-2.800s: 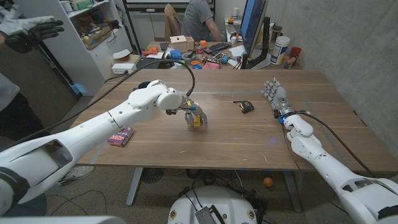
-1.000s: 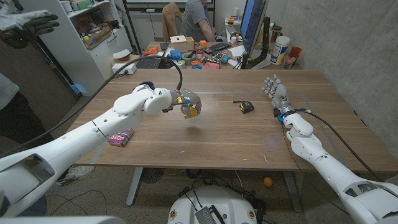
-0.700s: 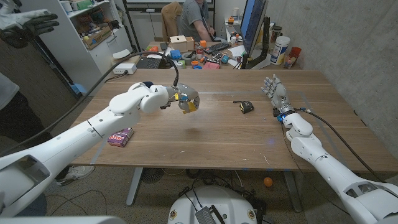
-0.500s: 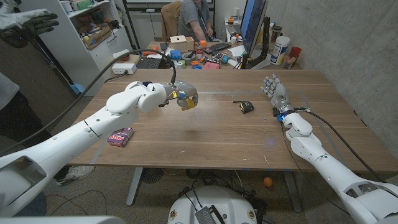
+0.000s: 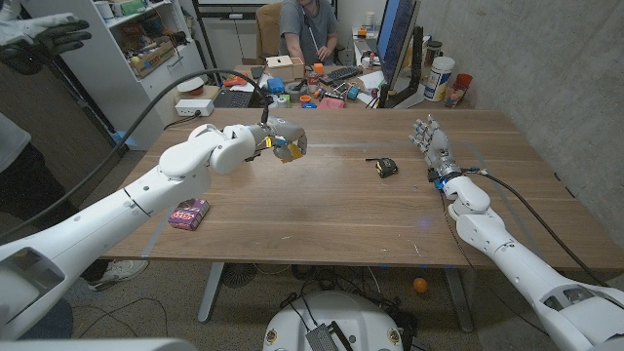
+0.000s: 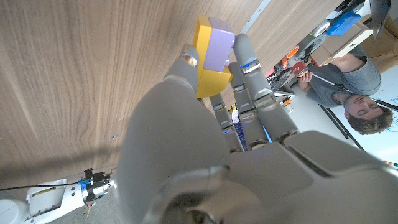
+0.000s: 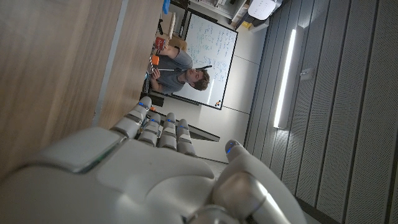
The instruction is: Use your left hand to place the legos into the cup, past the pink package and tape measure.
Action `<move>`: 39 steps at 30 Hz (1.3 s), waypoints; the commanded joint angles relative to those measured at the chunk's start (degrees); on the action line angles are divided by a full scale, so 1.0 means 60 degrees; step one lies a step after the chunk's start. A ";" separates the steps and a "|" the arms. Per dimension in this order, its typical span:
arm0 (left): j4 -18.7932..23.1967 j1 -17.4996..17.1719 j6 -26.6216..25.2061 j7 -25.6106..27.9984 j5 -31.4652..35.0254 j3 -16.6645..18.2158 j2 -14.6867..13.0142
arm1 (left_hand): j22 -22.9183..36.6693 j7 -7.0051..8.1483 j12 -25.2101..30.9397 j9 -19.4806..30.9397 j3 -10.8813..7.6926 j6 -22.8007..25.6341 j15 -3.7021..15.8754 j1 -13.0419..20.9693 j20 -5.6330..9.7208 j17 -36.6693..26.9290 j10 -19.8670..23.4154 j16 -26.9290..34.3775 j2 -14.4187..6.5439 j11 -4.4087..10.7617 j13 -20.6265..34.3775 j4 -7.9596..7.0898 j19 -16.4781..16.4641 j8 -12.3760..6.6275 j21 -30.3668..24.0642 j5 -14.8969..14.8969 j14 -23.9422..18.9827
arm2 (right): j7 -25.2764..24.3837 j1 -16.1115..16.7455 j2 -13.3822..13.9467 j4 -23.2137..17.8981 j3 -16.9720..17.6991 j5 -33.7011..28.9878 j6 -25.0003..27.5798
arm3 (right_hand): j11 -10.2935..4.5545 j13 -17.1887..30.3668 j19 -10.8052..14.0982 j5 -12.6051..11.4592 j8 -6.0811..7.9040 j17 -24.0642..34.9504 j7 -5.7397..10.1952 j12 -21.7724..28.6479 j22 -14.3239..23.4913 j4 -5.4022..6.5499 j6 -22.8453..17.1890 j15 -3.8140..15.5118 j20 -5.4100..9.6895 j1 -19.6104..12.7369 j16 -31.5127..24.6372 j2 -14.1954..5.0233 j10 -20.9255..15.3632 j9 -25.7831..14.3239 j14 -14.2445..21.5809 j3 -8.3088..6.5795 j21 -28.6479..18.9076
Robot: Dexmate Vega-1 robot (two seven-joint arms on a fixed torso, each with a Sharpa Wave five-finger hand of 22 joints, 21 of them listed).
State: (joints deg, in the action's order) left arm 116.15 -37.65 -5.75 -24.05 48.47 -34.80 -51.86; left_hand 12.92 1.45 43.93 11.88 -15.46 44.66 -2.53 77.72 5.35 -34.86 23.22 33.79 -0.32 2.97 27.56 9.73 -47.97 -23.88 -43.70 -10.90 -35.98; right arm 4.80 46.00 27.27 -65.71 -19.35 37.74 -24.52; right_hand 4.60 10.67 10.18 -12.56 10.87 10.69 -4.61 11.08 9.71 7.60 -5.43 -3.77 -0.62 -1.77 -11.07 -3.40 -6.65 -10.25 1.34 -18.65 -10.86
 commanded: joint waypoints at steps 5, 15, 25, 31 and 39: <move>0.0290 -0.0548 -0.0581 0.1146 -0.0101 0.0689 -0.0198 | 0.0029 -0.0478 0.0091 0.0068 0.0026 0.0570 0.2409 0.1188 0.1213 -0.0074 0.0120 0.0081 -0.1022 0.0019 0.0063 -0.0002 -0.0038 -0.0024 -0.0144 -0.0082 -0.1067 | -0.0061 0.0049 0.0067 -0.0099 0.0014 -0.0056 -0.0042 | -0.0011 0.0027 -0.0008 -0.0061 -0.0007 -0.0003 0.0034 0.0007 0.0046 0.0013 -0.0008 -0.0051 -0.0047 0.0008 0.0000 0.0081 -0.0027 -0.0028 0.0017 0.0045 -0.0063; 0.0376 -0.0961 -0.0954 0.2062 -0.0134 0.1035 -0.0323 | 0.0020 -0.0479 0.0116 0.0085 0.0057 0.0634 0.2410 0.1256 0.1215 -0.0123 0.0149 0.0111 -0.1025 0.0024 0.0092 -0.0008 0.0001 0.0016 -0.0235 -0.0090 -0.1111 | -0.0082 0.0095 0.0115 -0.0231 -0.0012 -0.0130 -0.0071 | -0.0006 0.0027 -0.0011 -0.0069 -0.0006 -0.0003 0.0038 0.0007 0.0046 0.0014 -0.0007 -0.0070 -0.0056 0.0012 0.0001 0.0089 -0.0029 -0.0027 0.0020 0.0069 -0.0063; 0.0179 -0.1357 -0.1386 0.3198 -0.0280 0.1382 -0.0316 | 0.0002 -0.0490 0.0139 0.0105 0.0089 0.0688 0.2416 0.1351 0.1222 -0.0185 0.0170 0.0154 -0.1017 0.0037 0.0126 0.0000 0.0052 0.0070 -0.0334 -0.0105 -0.1168 | -0.0181 0.0114 0.0156 -0.0404 -0.0085 -0.0279 -0.0035 | -0.0003 0.0027 -0.0015 -0.0078 -0.0006 -0.0003 0.0031 0.0007 0.0045 0.0013 -0.0005 -0.0068 -0.0059 0.0015 0.0007 0.0099 -0.0030 -0.0027 0.0010 0.0096 -0.0062; 0.0038 -0.1541 -0.1524 0.3895 -0.0444 0.1537 -0.0310 | -0.0017 -0.0479 0.0147 0.0116 0.0094 0.0737 0.2416 0.1437 0.1227 -0.0216 0.0177 0.0175 -0.1010 0.0048 0.0146 0.0019 0.0091 0.0095 -0.0380 -0.0123 -0.1197 | -0.0242 0.0119 0.0168 -0.0461 -0.0125 -0.0363 -0.0022 | -0.0008 0.0027 -0.0040 -0.0083 -0.0008 -0.0003 0.0041 0.0003 0.0045 0.0013 0.0003 -0.0072 -0.0065 0.0017 0.0009 0.0104 -0.0021 -0.0027 0.0005 0.0110 -0.0053; -0.0352 -0.1667 -0.1556 0.5016 -0.0771 0.1669 -0.0115 | -0.0035 -0.0478 0.0145 0.0127 0.0103 0.0743 0.2428 0.1503 0.1220 -0.0243 0.0164 0.0190 -0.1010 0.0036 0.0162 0.0018 0.0128 0.0139 -0.0431 -0.0139 -0.1228 | -0.0151 0.0093 0.0130 -0.0463 -0.0277 -0.0507 -0.0086 | -0.0019 0.0027 -0.0051 -0.0089 -0.0009 -0.0004 0.0038 -0.0001 0.0045 0.0013 0.0010 -0.0083 -0.0068 0.0017 0.0017 0.0107 -0.0010 -0.0027 -0.0014 0.0126 -0.0051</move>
State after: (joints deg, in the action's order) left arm 116.44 -46.19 -14.00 -2.25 45.99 -26.22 -53.57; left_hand 12.63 1.34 44.55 12.45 -15.05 46.19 -2.72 78.92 5.85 -35.99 23.82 34.63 0.88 2.97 28.32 9.80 -47.44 -23.23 -45.95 -11.60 -36.56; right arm 3.63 46.65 28.19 -68.20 -20.04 35.78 -24.82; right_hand 4.60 10.67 9.97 -12.56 10.87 10.69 -4.61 11.08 9.72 7.59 -5.42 -3.77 -0.82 -1.47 -11.07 -3.09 -6.65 -10.25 1.33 -18.19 -10.85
